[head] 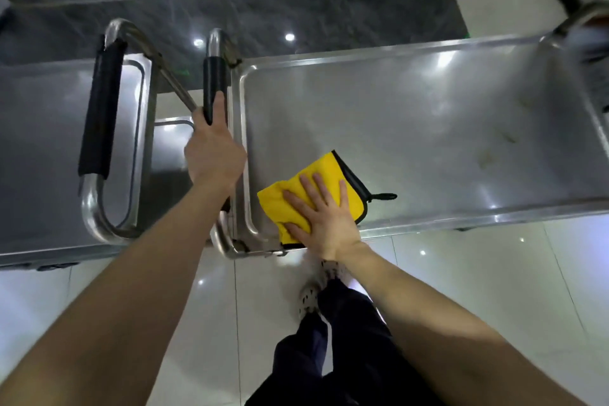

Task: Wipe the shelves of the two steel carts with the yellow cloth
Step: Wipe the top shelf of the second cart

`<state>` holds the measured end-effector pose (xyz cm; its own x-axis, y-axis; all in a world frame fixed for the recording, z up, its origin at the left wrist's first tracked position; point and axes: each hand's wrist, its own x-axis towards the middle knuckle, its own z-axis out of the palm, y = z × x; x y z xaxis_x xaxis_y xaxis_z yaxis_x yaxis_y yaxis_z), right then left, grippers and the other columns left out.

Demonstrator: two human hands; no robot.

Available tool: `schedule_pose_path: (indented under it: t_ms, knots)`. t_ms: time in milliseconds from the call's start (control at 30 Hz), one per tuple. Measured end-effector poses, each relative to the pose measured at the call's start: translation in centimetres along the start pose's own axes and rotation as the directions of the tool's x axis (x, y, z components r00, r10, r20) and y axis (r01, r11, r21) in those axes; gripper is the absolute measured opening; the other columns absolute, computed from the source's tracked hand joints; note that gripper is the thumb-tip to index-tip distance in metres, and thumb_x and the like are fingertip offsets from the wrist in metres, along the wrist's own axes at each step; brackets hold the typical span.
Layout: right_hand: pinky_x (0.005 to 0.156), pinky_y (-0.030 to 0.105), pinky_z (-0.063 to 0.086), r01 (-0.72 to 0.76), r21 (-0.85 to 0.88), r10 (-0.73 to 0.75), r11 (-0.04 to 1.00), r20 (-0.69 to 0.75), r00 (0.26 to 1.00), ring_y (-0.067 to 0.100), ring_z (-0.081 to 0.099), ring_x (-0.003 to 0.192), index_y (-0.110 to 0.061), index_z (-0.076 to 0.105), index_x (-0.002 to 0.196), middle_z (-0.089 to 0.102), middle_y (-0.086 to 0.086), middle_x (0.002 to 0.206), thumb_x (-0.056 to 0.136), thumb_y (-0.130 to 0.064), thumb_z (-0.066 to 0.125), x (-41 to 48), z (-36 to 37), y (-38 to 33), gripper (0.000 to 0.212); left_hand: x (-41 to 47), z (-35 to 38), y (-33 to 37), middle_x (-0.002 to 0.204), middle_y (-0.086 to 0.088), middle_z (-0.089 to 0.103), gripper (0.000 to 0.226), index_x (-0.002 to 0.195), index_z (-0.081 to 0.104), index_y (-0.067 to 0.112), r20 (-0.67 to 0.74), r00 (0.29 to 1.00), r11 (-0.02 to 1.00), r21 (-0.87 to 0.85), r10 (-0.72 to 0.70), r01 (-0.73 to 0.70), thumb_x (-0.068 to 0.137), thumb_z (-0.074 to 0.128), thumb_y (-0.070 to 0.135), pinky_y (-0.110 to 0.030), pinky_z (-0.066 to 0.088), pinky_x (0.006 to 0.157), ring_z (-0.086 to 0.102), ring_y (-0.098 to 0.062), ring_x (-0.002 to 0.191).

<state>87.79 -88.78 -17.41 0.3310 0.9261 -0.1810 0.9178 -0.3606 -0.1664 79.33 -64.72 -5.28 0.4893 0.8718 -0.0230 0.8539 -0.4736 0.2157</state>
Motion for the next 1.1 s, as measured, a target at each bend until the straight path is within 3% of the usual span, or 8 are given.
schedule_pose_path:
  t_ms: [133, 267, 333, 400, 500, 667, 900, 1100]
  knots:
    - [0.127, 0.070, -0.001, -0.195, -0.033, 0.196, 0.980, 0.037, 0.980, 0.024, -0.022, 0.164, -0.053, -0.001, 0.168, -0.016, -0.005, 0.179, 0.102, -0.082, 0.021, -3.6, -1.7, 8.2, 0.075, -0.5, -0.2, 0.3, 0.165, -0.019, 0.030, 0.086, 0.165, 0.029, 0.024, -0.094, 0.989, 0.992, 0.071, 0.113, -0.107, 0.091, 0.073, 0.019, -0.057, 0.053, 0.104, 0.055, -0.044, 0.130]
    - [0.127, 0.068, -0.009, -0.407, 0.006, 0.405, 0.913, 0.096, 0.909, 0.021, -0.031, 0.161, -0.055, -0.011, 0.165, -0.028, -0.007, 0.176, 0.099, -0.087, 0.022, -6.0, -3.6, 15.0, 0.081, -0.5, -0.8, 0.5, 0.151, -0.021, 0.044, 0.057, 0.146, 0.050, 0.014, -0.207, 0.926, 0.928, 0.269, 0.317, -0.258, 0.091, 0.064, 0.011, -0.057, 0.036, 0.116, 0.046, -0.043, 0.137]
    - [0.125, 0.071, -0.009, -0.437, 0.009, 0.433, 0.899, 0.116, 0.894, 0.024, -0.033, 0.160, -0.054, -0.014, 0.165, -0.031, -0.004, 0.175, 0.097, -0.089, 0.022, -6.4, -3.7, 15.9, 0.085, -1.6, 0.0, 2.5, 0.136, -0.022, 0.056, 0.042, 0.132, 0.061, 0.009, -0.139, 0.813, 0.778, 0.417, 0.565, -0.470, 0.090, 0.057, 0.008, -0.057, 0.038, 0.110, 0.049, -0.042, 0.124]
    - [0.122, 0.076, -0.007, -0.426, 0.011, 0.423, 0.904, 0.100, 0.900, 0.027, -0.034, 0.160, -0.054, -0.015, 0.164, -0.031, -0.001, 0.175, 0.096, -0.090, 0.023, -6.2, -3.4, 15.9, 0.086, -3.2, 1.3, 6.5, 0.130, -0.018, 0.063, 0.039, 0.127, 0.067, 0.011, 0.039, 0.756, 0.700, 0.350, 0.653, -0.623, 0.088, 0.067, 0.017, -0.052, 0.044, 0.104, 0.055, -0.039, 0.118]
    - [0.120, 0.081, -0.005, -0.390, 0.036, 0.387, 0.920, 0.057, 0.920, 0.031, -0.030, 0.161, -0.054, -0.009, 0.166, -0.024, 0.004, 0.178, 0.094, -0.091, 0.028, -6.0, -2.7, 16.0, 0.089, -4.7, 3.6, 13.2, 0.153, -0.013, 0.048, 0.094, 0.153, 0.047, 0.020, 0.384, 0.800, 0.803, 0.204, 0.460, -0.560, 0.075, 0.090, 0.049, -0.046, 0.043, 0.110, 0.049, -0.035, 0.138]
    - [0.119, 0.082, 0.003, -0.304, 0.015, 0.305, 0.952, -0.072, 0.950, 0.037, -0.013, 0.165, -0.049, 0.002, 0.169, -0.007, 0.010, 0.180, 0.093, -0.092, 0.029, -5.4, -1.4, 18.0, 0.092, -2.6, 6.4, 19.9, 0.166, -0.019, 0.027, 0.141, 0.169, 0.018, 0.023, 0.533, 0.800, 0.868, 0.219, 0.277, -0.446, 0.059, 0.103, 0.044, -0.052, 0.039, 0.121, 0.034, -0.041, 0.154]
    - [0.118, 0.083, 0.006, -0.096, 0.053, 0.105, 0.994, -0.211, 0.972, 0.035, -0.002, 0.167, -0.049, 0.019, 0.168, 0.005, 0.008, 0.181, 0.093, -0.091, 0.037, 2.2, -3.0, 25.3, 0.088, -0.2, 7.6, 22.1, 0.168, -0.010, 0.025, 0.144, 0.169, 0.018, 0.024, 0.577, 0.799, 0.891, 0.255, 0.172, -0.376, 0.056, 0.106, 0.042, -0.049, 0.046, 0.117, 0.034, -0.032, 0.152]
    - [0.120, 0.081, -0.004, -0.200, 0.103, 0.210, 0.974, -0.093, 0.973, 0.033, -0.009, 0.166, -0.054, 0.010, 0.167, -0.002, 0.005, 0.181, 0.091, -0.093, 0.029, 18.7, -7.5, 31.8, 0.087, 0.3, 7.5, 22.8, 0.176, -0.008, 0.013, 0.148, 0.172, 0.012, 0.029, 0.594, 0.798, 0.922, 0.244, 0.104, -0.302, 0.058, 0.106, 0.037, -0.051, 0.042, 0.121, 0.025, -0.033, 0.158]
